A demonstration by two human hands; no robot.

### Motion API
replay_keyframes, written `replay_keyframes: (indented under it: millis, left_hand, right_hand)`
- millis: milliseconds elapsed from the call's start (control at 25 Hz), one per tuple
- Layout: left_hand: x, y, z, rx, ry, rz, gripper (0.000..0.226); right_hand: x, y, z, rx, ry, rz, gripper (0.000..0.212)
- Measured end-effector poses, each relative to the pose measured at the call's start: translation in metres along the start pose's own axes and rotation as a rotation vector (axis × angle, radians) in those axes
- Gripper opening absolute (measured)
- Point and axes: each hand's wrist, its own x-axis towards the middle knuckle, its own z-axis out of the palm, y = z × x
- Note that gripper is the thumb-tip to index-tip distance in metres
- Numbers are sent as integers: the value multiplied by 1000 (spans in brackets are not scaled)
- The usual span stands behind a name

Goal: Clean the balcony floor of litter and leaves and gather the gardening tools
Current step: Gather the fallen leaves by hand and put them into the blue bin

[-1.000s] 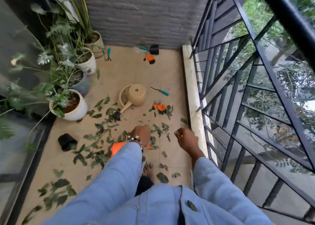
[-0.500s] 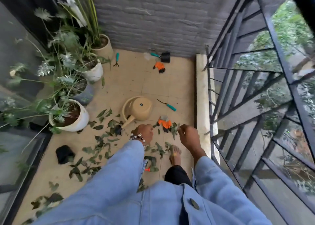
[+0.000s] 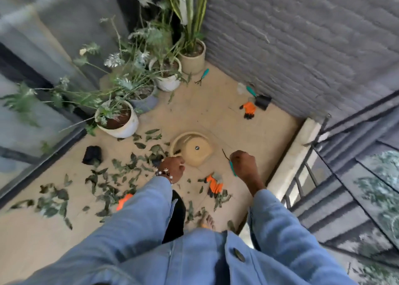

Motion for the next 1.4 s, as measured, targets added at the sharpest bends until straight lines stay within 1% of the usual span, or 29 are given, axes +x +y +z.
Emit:
replay_keyframes:
  millis: [40,80,160,200,280,400,560,720,880,960,1040,1120,1200,1280,1360,1400]
  left_hand:
    - [5,-5,-5,-32,20,-29,30]
    - [10,-12,-10,-60,34,-63,30]
    - [21,-30,-16,-90,57,-113,31]
    - [26,-41,-20,-107,72,-141,33]
    - [39,-65,-29,-148,104,-196,34]
    - [60,-100,-43,-193,126,-259,33]
    - [90,-147,-50,-282,111,-411,33]
    - [133,-189,-37,-327,52,-470,32]
    - [196,-221,6,-417,32,-513,29]
    - [242,-242,46,-470,57,-546,28]
    - [291,-266,90,-510,89,-584,28]
    - [335,-292,133,-531,125,-598,28]
    - [368,-317,171,-524,171,-606,28]
    - [398,-340,203,-521,235,-631,31]
    - [419,-352,223,-558,296,-672,28]
    - [426,-356,228,-572,317,-681,27]
  right_hand:
    - [12,-10,-4,9,-3,-56,50]
    - [22,-21,-6,26,-1,-97,48]
    - [41,-42,-1,55,-14,-124,30]
    - [52,-54,7,63,-35,-158,26]
    - [76,-83,26,31,-109,-224,29]
    - [112,-121,56,-26,-199,-242,20]
    - [161,-158,97,-83,-288,-254,20]
    - [220,-175,142,-152,-403,-272,20]
    - [288,-168,203,-165,-489,-246,24]
    - [331,-157,255,-247,-570,-299,25]
    - [374,-144,317,-318,-639,-393,26]
    - [411,-131,381,-384,-675,-466,29]
    - [438,-119,439,-473,-709,-582,37]
    - [460,-106,491,-649,-764,-772,47]
    - [472,-92,523,-893,-782,-958,47]
    - [476,-85,532,-966,-789,-981,45]
